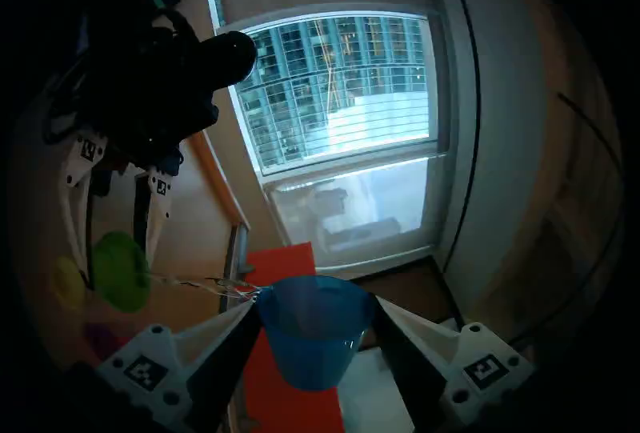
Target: Pour water
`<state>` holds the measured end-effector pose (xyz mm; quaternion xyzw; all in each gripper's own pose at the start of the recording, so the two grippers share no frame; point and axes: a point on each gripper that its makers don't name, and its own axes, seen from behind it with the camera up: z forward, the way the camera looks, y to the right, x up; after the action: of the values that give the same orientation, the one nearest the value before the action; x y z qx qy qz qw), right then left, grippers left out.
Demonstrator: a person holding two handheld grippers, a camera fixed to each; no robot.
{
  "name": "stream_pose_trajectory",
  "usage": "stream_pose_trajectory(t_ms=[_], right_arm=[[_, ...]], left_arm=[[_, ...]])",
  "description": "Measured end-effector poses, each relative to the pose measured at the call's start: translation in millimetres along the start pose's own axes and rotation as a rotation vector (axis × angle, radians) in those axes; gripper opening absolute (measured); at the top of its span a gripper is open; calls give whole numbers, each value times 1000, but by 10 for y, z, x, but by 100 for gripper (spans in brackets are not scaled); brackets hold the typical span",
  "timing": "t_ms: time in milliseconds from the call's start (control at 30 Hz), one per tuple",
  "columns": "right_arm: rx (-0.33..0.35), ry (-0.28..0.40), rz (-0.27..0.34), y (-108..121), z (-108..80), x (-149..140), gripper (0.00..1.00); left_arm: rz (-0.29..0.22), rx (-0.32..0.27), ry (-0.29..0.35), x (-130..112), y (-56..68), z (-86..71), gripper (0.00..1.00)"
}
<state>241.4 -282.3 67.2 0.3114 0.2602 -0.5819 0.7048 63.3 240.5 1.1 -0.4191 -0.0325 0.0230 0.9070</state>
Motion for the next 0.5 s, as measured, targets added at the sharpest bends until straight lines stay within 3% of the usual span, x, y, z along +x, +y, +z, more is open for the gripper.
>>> stream_pose_trajectory(t_ms=[500], right_arm=[[-13, -9, -80, 31, 12, 34, 93]], left_arm=[[0, 2, -1, -14, -10, -1, 87]])
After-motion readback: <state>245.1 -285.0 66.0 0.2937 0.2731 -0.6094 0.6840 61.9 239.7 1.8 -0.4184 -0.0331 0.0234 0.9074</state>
